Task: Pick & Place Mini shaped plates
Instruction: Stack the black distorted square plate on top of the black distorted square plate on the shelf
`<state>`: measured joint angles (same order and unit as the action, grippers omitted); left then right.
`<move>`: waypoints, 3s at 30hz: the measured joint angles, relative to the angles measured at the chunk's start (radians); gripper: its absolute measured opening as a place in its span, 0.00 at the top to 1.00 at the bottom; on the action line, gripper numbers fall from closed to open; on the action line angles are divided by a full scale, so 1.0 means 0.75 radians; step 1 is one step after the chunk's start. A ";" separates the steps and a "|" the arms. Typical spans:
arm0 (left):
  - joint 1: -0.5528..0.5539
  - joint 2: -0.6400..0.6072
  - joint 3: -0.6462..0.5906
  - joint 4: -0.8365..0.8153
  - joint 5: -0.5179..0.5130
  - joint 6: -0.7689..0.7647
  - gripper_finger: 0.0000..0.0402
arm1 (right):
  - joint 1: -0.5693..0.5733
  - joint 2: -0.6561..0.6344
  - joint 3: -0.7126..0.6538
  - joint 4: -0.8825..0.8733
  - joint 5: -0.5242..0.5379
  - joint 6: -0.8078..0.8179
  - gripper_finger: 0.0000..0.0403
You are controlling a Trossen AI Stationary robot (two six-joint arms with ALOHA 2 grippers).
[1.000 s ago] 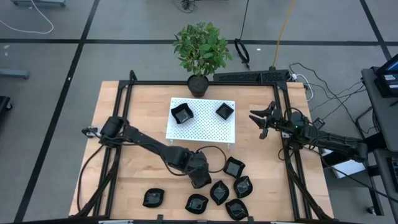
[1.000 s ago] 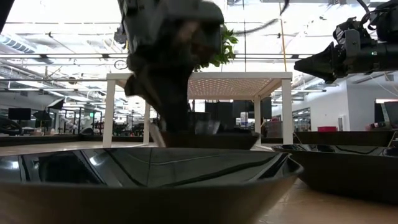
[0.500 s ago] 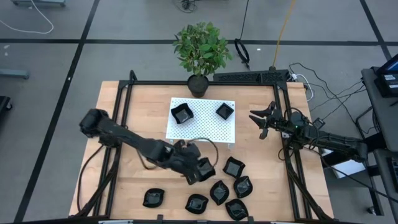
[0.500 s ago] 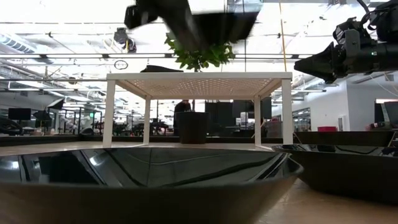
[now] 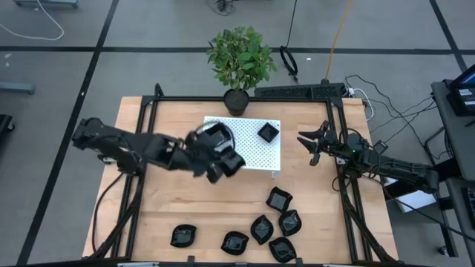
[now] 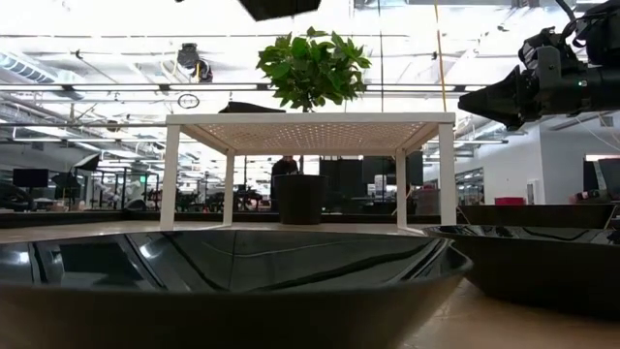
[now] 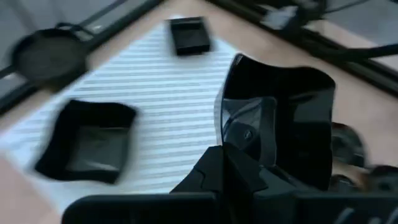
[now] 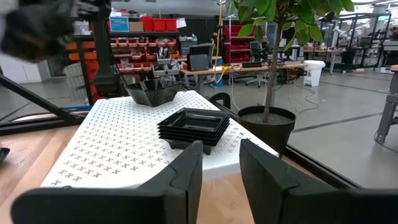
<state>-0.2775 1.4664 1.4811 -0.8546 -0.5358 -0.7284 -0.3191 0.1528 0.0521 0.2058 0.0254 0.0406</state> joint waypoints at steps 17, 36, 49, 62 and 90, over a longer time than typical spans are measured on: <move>0.542 -0.064 0.001 -0.268 0.305 0.201 0.99 | 0.000 0.000 0.000 0.000 0.000 0.000 0.77; 0.618 0.068 -0.001 -0.384 0.324 0.276 0.98 | 0.000 0.000 0.000 0.001 0.000 0.000 0.77; 0.624 0.126 -0.002 -0.397 0.319 0.257 0.88 | 0.001 0.000 0.000 0.000 0.000 0.000 0.76; 0.572 0.092 -0.001 -0.395 0.445 0.350 0.57 | 0.000 0.000 0.000 0.000 0.000 0.000 0.77; -0.055 -0.351 -0.546 0.527 0.068 0.649 0.68 | 0.000 0.009 0.000 0.000 0.000 0.000 0.77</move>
<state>-0.3185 1.2031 1.0714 -0.4593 -0.4847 -0.2418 -0.3191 0.1596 0.0521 0.2058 0.0254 0.0406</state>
